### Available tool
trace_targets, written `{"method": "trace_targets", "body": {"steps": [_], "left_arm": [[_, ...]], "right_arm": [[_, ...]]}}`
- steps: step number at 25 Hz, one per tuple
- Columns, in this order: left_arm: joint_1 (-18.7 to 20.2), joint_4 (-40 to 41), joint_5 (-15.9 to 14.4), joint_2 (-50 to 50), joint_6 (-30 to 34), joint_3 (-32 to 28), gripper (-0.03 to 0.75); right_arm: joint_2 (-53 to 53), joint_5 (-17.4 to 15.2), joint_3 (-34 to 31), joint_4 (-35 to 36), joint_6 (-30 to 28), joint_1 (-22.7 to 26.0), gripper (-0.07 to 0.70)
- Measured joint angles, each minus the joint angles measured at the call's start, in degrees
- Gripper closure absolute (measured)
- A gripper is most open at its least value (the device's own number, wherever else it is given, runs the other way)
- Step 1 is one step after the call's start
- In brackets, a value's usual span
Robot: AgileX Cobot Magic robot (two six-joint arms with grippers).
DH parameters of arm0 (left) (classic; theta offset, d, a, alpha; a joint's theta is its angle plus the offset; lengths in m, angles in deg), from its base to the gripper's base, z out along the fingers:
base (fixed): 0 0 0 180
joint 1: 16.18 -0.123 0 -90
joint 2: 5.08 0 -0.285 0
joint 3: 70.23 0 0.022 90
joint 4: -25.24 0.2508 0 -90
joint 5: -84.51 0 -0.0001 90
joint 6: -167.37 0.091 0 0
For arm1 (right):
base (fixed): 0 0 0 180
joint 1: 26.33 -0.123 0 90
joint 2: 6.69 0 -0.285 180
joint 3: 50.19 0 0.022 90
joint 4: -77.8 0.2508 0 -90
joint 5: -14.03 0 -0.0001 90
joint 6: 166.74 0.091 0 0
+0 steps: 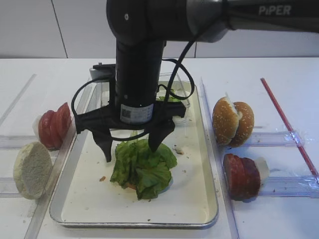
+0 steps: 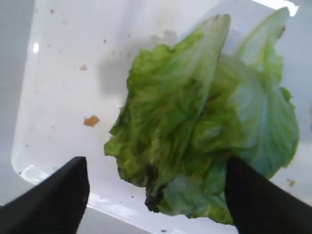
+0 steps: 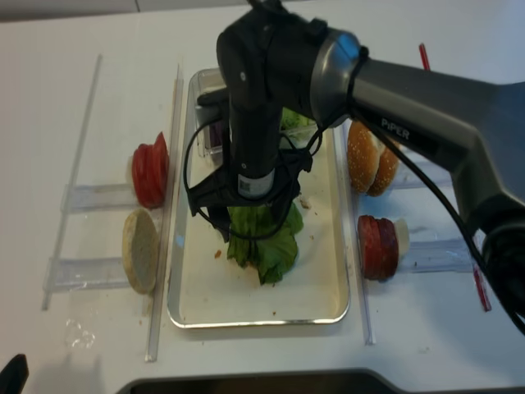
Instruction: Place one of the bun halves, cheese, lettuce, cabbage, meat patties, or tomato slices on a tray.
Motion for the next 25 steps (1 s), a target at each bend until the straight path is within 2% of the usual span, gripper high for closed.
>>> {"method": "trace_targets", "body": {"steps": [5, 14, 19, 25], "left_arm": [[0.0, 0.1, 0.0, 0.0, 0.0, 0.0, 0.423], [0.0, 0.1, 0.0, 0.0, 0.0, 0.0, 0.423], [0.0, 0.1, 0.0, 0.0, 0.0, 0.0, 0.423], [0.0, 0.1, 0.0, 0.0, 0.0, 0.0, 0.423]], "right_arm": [[-4.4, -0.1, 0.0, -0.6, 0.0, 0.0, 0.055], [-10.1, -0.6, 0.0, -6.3, 0.0, 0.5, 0.055], [-12.6, -0.7, -2.3, -5.6, 0.1, 6.1, 0.055], [-20.0, -0.6, -9.8, -6.9, -0.9, 15.3, 0.055]]}}
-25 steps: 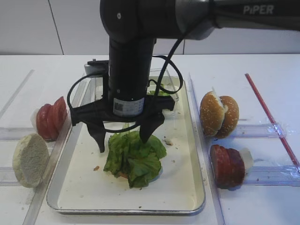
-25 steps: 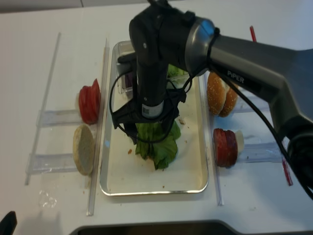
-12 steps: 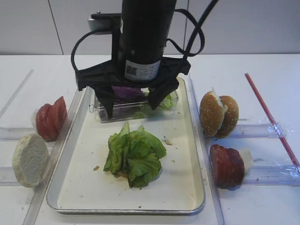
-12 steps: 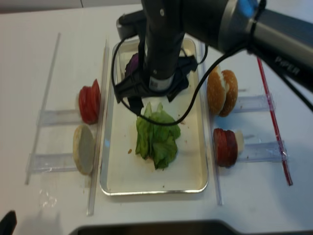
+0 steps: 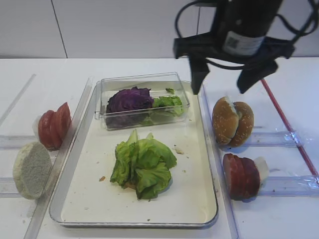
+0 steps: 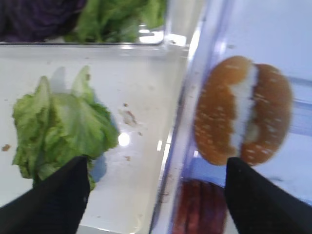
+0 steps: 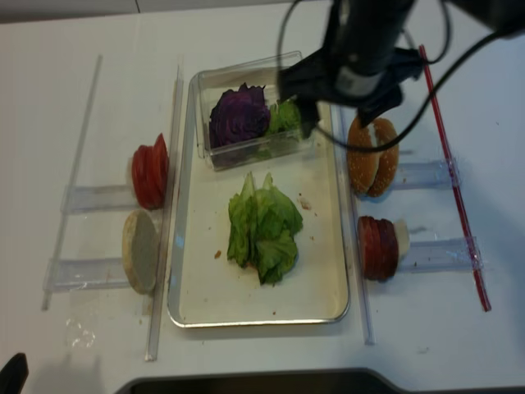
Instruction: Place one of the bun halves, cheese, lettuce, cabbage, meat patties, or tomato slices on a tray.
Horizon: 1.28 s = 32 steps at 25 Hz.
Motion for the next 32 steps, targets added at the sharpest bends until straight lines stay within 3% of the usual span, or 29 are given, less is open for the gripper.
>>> {"method": "trace_targets", "body": {"steps": [7, 11, 24, 32], "left_arm": [[0.0, 0.0, 0.0, 0.0, 0.0, 0.0, 0.423], [0.0, 0.0, 0.0, 0.0, 0.0, 0.0, 0.423], [0.0, 0.0, 0.0, 0.0, 0.0, 0.0, 0.423], [0.0, 0.0, 0.0, 0.0, 0.0, 0.0, 0.423]], "right_arm": [[-12.1, -0.1, -10.3, -2.7, -0.9, 9.4, 0.055], [-16.9, -0.3, -15.4, -3.4, -2.4, 12.4, 0.055], [-33.1, -0.3, -29.6, -11.6, -4.9, 12.4, 0.055], [-43.2, -0.6, -39.9, -14.2, -1.8, 12.4, 0.055]]}}
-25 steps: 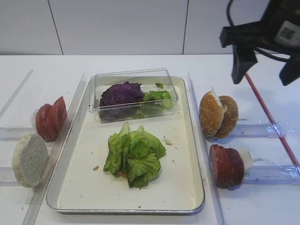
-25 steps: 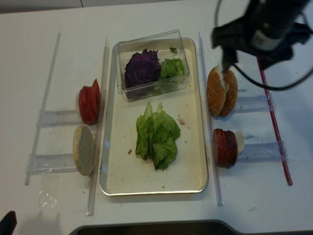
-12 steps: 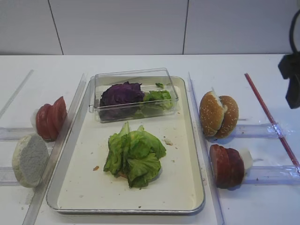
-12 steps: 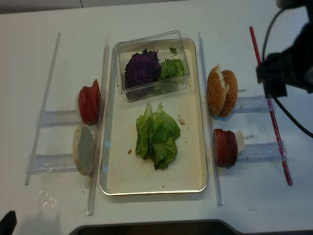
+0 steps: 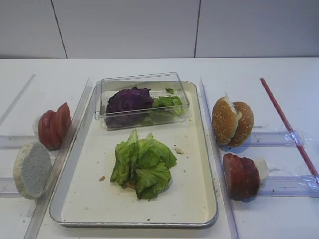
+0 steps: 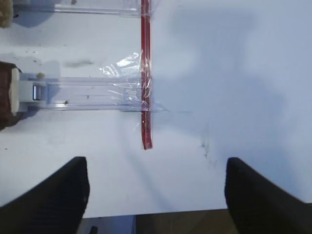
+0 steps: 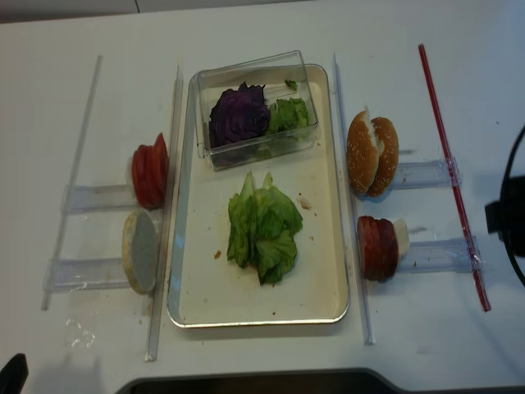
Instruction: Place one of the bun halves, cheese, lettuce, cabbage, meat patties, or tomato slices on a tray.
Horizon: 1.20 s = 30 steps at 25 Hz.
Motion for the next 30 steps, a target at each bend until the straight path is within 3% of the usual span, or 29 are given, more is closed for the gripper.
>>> {"method": "trace_targets", "body": {"steps": [11, 22, 30], "left_arm": [[0.0, 0.1, 0.0, 0.0, 0.0, 0.0, 0.423], [0.0, 0.1, 0.0, 0.0, 0.0, 0.0, 0.423], [0.0, 0.1, 0.0, 0.0, 0.0, 0.0, 0.423]], "right_arm": [[-12.0, 0.0, -7.1, 1.5, -3.8, 0.0, 0.057], [-26.1, -0.5, -13.6, 3.1, -6.4, 0.0, 0.177], [-35.8, 5.3, -19.6, 11.5, -16.1, 0.0, 0.197]]}}
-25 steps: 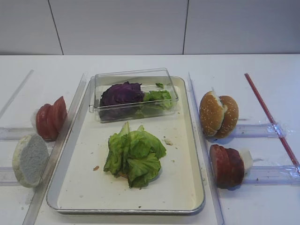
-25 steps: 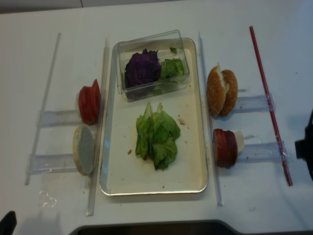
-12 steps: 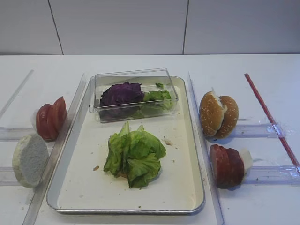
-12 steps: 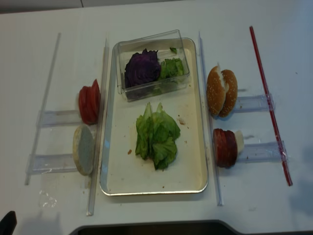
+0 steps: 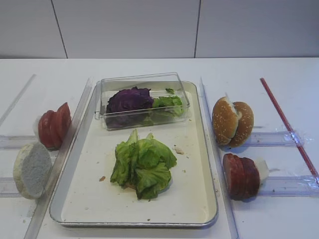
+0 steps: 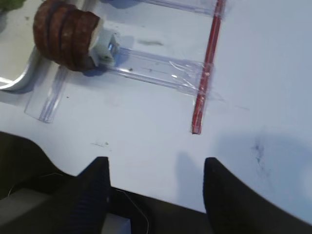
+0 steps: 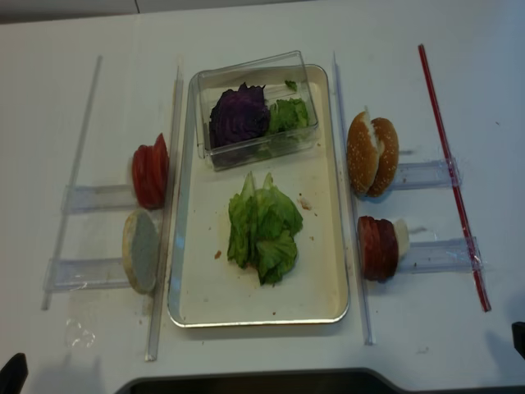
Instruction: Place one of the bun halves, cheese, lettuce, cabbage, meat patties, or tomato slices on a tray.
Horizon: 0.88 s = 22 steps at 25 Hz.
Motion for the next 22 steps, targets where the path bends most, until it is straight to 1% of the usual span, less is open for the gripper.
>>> {"method": "trace_targets", "body": {"steps": [4, 11, 14, 22], "left_arm": [[0.0, 0.0, 0.0, 0.0, 0.0, 0.0, 0.423], [0.0, 0.0, 0.0, 0.0, 0.0, 0.0, 0.423], [0.0, 0.1, 0.0, 0.0, 0.0, 0.0, 0.423], [0.0, 0.1, 0.0, 0.0, 0.0, 0.0, 0.423]], "right_arm": [[-5.9, 0.8, -0.2, 2.0, -4.1, 0.0, 0.198], [-17.5, 1.5, -0.9, 1.2, -5.2, 0.0, 0.198], [-18.5, 1.0, -1.2, 0.6, -5.2, 0.0, 0.198], [-18.5, 1.0, -1.2, 0.5, -5.2, 0.0, 0.199]]}}
